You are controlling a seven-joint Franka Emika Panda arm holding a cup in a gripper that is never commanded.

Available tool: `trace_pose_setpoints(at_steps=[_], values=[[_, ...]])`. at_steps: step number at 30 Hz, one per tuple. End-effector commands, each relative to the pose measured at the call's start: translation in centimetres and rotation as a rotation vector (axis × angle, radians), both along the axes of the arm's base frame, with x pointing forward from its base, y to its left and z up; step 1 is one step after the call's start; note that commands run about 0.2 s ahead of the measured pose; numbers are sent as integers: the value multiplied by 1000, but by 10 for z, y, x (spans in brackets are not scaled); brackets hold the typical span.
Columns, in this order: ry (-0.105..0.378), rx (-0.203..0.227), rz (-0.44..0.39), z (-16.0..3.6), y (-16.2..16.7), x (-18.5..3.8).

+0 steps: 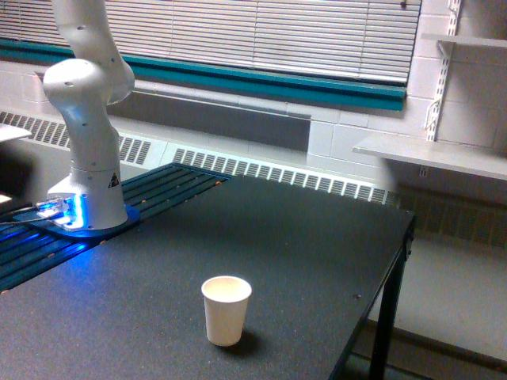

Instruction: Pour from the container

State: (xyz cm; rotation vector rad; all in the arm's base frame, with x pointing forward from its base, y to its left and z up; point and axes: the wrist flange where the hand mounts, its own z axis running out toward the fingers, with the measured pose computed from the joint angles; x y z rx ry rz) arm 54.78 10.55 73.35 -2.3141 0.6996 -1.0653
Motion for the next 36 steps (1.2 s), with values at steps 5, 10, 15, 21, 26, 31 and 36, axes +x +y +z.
trace_pose_setpoints(at_steps=[5,10,15,21,26,31,36], values=[[-57,11,9,22,-4,-13],[-62,6,-6,15,-17,-10],[-44,-4,-33,-2,-39,-4],[-15,-16,-88,-27,-79,4],[4,-41,-137,-47,-115,7],[30,-64,-175,-71,-148,9],[49,-92,-218,-100,-177,6]])
